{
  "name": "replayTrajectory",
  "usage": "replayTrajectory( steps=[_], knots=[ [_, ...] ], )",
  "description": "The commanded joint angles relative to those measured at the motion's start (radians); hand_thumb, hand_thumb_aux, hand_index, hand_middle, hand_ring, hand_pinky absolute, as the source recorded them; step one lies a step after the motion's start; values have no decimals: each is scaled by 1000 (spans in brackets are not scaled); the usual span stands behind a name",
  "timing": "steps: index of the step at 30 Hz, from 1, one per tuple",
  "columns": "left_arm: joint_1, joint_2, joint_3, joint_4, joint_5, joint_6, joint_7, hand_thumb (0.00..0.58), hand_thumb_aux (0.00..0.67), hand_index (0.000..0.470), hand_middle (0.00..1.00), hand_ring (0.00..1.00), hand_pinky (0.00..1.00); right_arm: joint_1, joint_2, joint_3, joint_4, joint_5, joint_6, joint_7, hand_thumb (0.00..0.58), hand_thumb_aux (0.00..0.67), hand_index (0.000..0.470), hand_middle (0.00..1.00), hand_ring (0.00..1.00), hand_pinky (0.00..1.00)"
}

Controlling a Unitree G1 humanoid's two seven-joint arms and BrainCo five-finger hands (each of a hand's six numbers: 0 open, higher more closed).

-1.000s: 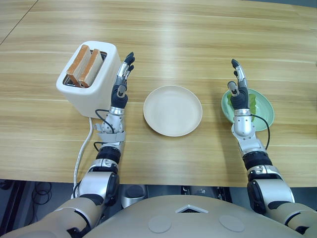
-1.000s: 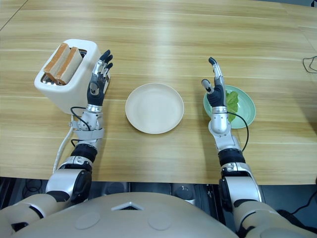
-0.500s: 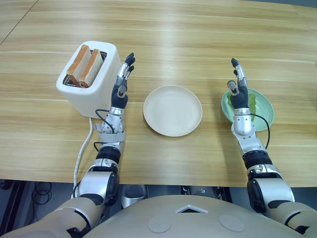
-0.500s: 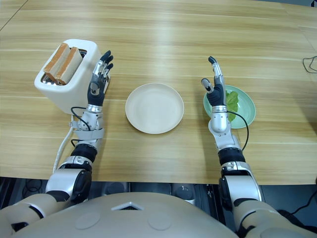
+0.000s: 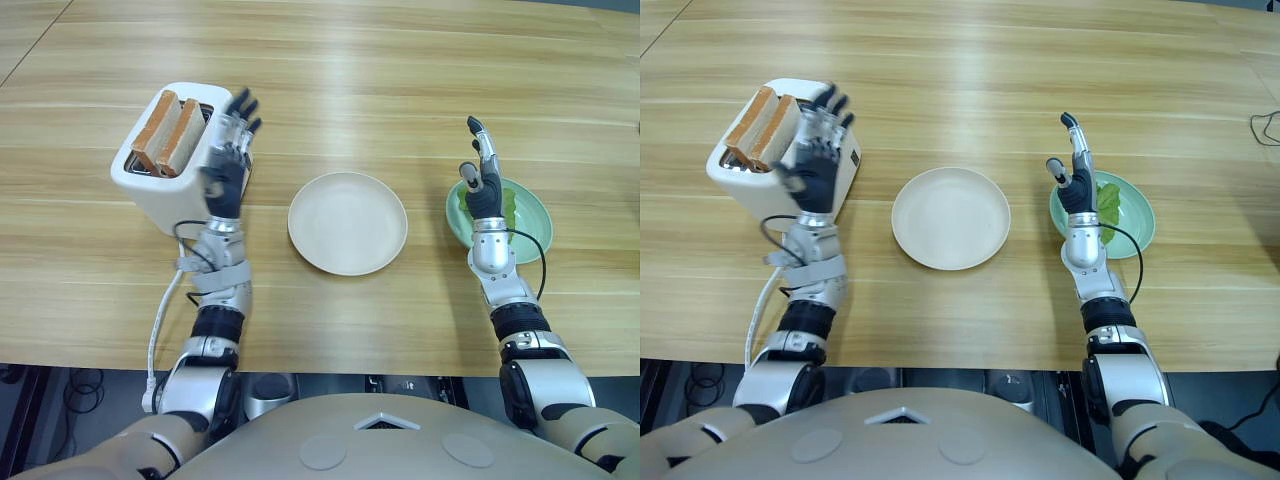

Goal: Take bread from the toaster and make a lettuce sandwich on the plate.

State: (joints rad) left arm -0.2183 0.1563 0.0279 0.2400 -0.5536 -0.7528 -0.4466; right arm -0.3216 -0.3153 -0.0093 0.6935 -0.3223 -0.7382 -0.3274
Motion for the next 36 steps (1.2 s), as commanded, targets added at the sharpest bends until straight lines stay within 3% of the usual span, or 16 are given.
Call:
replayTrajectory(
  steps=[1,7,11,15,17,21,26,33,36],
  knots=[
    [42,103,104,-300,-141,137,6,0,0,0,0,0,0,9,-8,-3,-8,-5,3,-4,0,0,0,0,0,0],
    [55,215,328,-307,220,1,86,0,0,0,0,0,0,7,-8,-1,-8,-6,2,-5,0,0,0,0,0,0],
    [36,319,480,-106,565,-117,210,0,0,0,0,0,0,8,-9,-1,-9,-7,2,-7,0,0,0,0,0,0],
    [27,448,523,114,848,-158,397,0,0,0,0,0,0,9,-10,-1,-10,-8,3,-8,0,0,0,0,0,0],
    [28,525,493,208,1026,-137,537,0,0,0,0,0,0,9,-9,-1,-10,-10,6,-10,0,0,0,0,0,0],
    [3,634,381,400,1203,-84,739,0,0,0,0,0,0,7,-5,4,-9,-15,8,-13,0,0,0,0,0,0],
    [-49,680,239,567,1268,-56,907,0,0,0,0,0,0,5,-1,8,-5,-18,8,-16,0,0,0,0,0,0],
    [-116,724,62,678,1332,22,1043,144,89,61,0,0,0,7,-1,5,-5,-21,7,-11,0,0,0,0,0,0],
    [-136,728,14,697,1319,21,1067,172,108,74,0,0,0,5,2,8,1,-23,8,-11,0,0,0,0,0,0]
  ],
)
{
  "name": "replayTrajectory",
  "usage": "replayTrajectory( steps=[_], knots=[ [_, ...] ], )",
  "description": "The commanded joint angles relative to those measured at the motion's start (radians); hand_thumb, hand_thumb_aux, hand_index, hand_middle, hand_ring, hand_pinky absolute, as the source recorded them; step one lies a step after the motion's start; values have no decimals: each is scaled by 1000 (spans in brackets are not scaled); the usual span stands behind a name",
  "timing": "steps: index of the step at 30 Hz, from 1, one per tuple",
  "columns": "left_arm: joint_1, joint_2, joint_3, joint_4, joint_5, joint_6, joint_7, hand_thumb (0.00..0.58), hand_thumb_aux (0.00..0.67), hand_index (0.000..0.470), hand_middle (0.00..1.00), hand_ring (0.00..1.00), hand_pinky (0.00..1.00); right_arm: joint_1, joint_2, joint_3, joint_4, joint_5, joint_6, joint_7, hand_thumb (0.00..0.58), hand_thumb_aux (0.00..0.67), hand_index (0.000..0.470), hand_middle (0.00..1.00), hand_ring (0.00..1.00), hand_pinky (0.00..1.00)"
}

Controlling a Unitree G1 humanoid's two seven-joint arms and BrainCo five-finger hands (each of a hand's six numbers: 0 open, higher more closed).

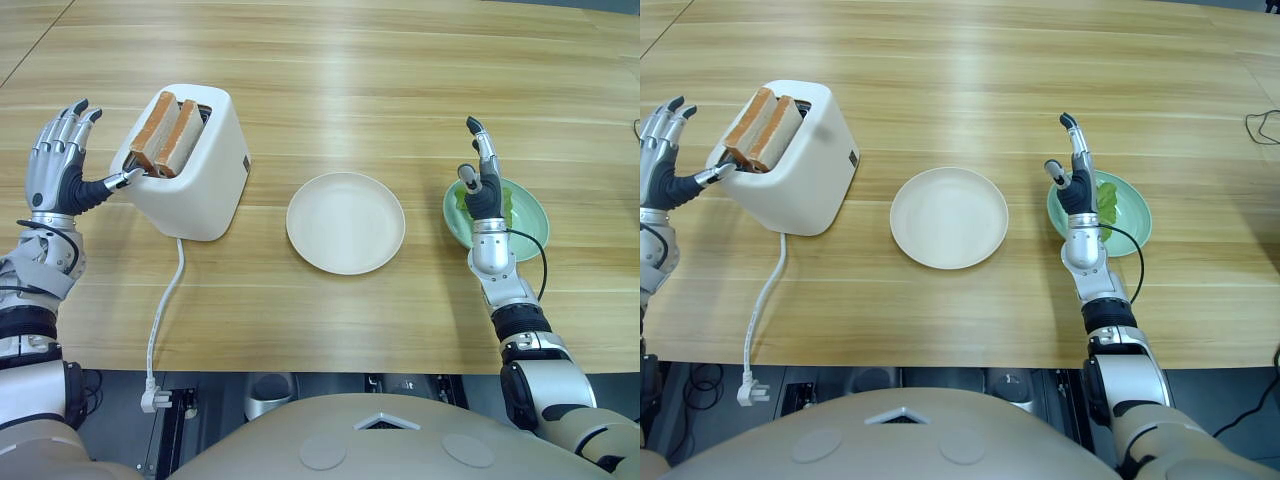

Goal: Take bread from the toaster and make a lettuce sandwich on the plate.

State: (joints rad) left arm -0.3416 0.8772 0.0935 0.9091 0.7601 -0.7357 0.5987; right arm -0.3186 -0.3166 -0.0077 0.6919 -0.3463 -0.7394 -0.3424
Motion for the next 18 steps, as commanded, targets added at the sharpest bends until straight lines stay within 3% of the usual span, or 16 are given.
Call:
replayTrajectory(
  steps=[1,8,9,11,16,18],
  knots=[
    [-17,9,-63,27,1,5,26,216,139,96,0,0,0,1,4,7,4,0,9,4,0,0,0,0,0,0],
    [-52,13,-148,33,13,40,51,436,336,231,0,0,0,-1,8,9,6,0,11,9,0,0,0,0,0,0],
    [-52,13,-155,32,7,39,53,436,336,231,0,0,0,-2,8,10,8,-1,10,10,0,0,0,0,0,0],
    [-50,15,-163,23,-4,32,56,340,239,164,0,0,0,-4,9,11,10,-1,10,11,0,0,0,0,0,0],
    [-52,18,-178,14,-31,21,54,325,226,155,0,0,0,-1,7,10,9,0,11,10,0,0,0,0,0,0],
    [-53,13,-187,11,-34,19,49,271,181,124,0,0,0,-2,8,11,10,-1,10,9,0,0,0,0,0,0]
  ],
)
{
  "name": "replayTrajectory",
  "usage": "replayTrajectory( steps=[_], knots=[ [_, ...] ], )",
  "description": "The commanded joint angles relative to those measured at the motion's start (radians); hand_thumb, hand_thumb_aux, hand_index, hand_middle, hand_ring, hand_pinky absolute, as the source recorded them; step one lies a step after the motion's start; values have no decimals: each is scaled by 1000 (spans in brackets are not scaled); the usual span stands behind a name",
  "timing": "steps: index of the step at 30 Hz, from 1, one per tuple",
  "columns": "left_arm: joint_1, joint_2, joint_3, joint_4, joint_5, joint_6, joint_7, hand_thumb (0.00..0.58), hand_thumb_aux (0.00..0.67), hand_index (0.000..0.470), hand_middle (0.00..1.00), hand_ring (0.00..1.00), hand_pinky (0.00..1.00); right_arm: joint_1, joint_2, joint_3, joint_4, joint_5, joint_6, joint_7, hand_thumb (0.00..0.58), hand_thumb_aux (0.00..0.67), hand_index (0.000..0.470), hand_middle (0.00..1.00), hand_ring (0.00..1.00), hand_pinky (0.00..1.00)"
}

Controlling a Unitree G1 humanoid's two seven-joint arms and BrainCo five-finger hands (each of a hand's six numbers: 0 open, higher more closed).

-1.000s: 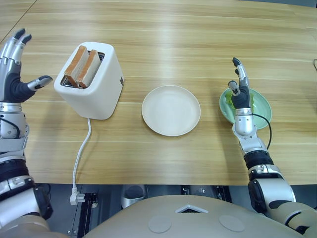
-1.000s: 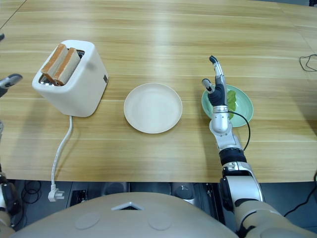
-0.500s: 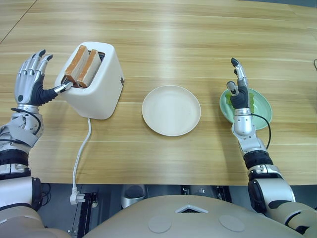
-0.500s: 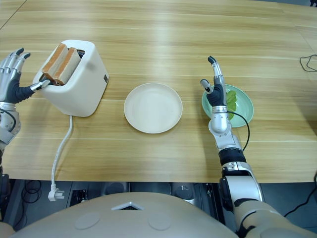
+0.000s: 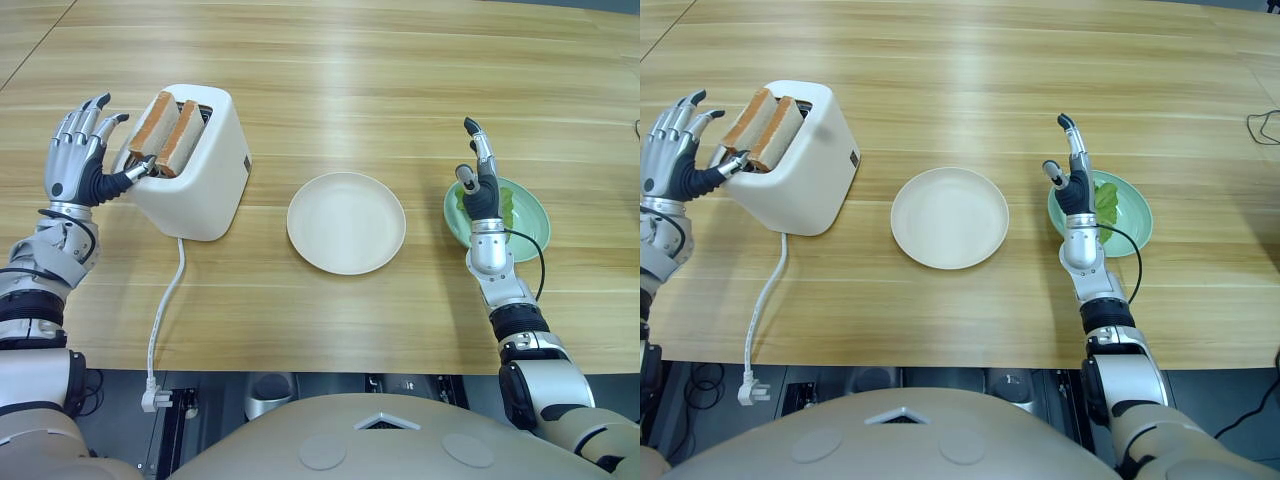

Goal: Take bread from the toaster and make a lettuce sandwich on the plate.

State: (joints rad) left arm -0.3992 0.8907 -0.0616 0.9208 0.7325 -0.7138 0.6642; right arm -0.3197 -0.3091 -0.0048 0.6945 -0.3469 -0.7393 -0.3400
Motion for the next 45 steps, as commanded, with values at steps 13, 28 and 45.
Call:
replayTrajectory(
  steps=[13,28,45],
  knots=[
    [-8,-31,-80,45,-44,-12,-52,371,268,184,0,0,0,-3,1,9,12,-4,9,3,0,0,0,0,0,0],
    [-6,-72,-54,83,-220,-148,-195,580,670,460,0,0,0,-3,-2,8,17,-4,9,3,0,0,0,0,0,0],
    [-32,-195,258,35,-786,-171,-626,580,670,460,1000,1000,1000,-2,-1,14,17,-13,12,-3,0,0,0,0,0,0]
  ],
)
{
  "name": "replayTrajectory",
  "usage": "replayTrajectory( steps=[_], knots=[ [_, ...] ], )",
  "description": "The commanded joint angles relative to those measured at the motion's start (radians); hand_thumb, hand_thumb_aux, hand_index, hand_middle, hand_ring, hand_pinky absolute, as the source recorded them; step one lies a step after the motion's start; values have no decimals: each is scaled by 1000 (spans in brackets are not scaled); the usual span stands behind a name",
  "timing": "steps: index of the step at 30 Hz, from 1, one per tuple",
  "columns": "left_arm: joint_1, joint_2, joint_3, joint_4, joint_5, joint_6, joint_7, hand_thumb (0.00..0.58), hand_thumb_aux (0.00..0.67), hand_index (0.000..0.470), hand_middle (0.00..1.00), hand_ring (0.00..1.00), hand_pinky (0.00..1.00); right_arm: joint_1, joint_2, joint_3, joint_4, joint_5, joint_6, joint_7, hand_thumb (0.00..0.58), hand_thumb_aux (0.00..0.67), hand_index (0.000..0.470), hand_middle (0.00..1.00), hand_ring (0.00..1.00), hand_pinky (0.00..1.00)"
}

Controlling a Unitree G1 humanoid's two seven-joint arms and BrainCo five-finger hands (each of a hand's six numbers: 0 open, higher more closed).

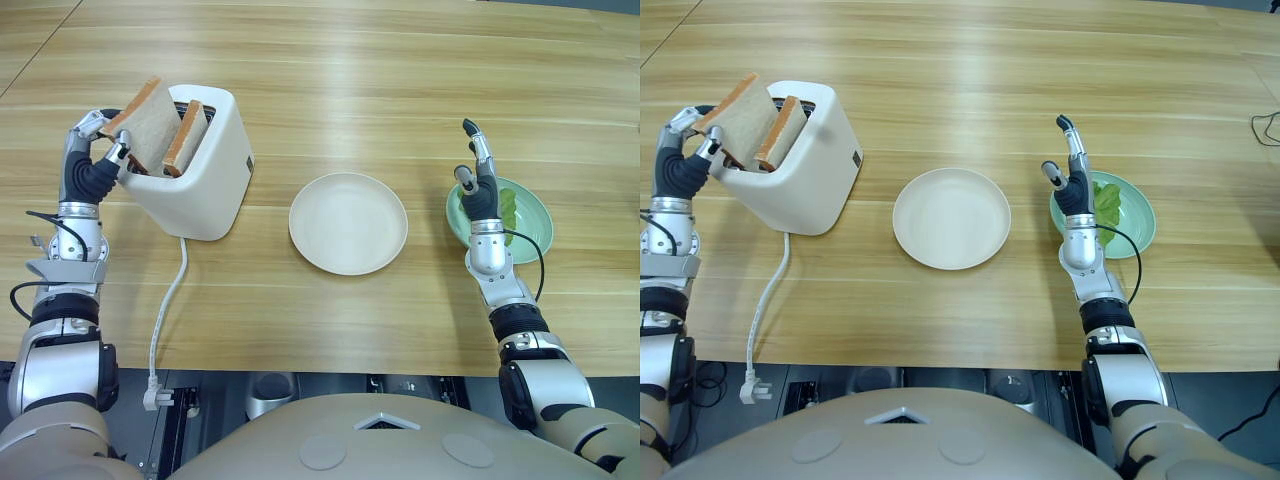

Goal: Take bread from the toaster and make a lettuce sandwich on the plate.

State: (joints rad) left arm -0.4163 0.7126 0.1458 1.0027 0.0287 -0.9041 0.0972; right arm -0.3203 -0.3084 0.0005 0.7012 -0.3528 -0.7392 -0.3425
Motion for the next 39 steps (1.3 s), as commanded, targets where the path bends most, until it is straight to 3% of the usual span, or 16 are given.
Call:
replayTrajectory(
  steps=[1,15,22,28,35,39],
  knots=[
    [-15,-23,68,-54,-102,24,-74,580,670,460,1000,1000,1000,-1,-2,8,11,-7,12,-1,0,0,0,0,0,0],
    [-49,-102,272,-163,-388,122,-267,580,670,460,1000,1000,1000,2,-15,-7,7,11,10,4,0,0,0,0,0,0],
    [-36,-212,323,-403,-631,287,-467,580,670,460,1000,1000,1000,17,-52,-37,-12,21,15,-6,0,0,0,0,0,0],
    [18,-306,284,-620,-699,418,-541,580,670,460,1000,1000,1000,49,-132,-62,-62,-66,95,-79,0,0,0,0,0,0],
    [84,-435,127,-841,-604,497,-568,580,670,460,1000,1000,1000,120,-267,-75,-100,-180,268,-178,0,0,0,0,0,0],
    [107,-477,42,-869,-531,527,-591,580,670,460,1000,1000,1000,123,-321,-40,-69,-261,370,-224,0,0,0,0,0,0]
  ],
)
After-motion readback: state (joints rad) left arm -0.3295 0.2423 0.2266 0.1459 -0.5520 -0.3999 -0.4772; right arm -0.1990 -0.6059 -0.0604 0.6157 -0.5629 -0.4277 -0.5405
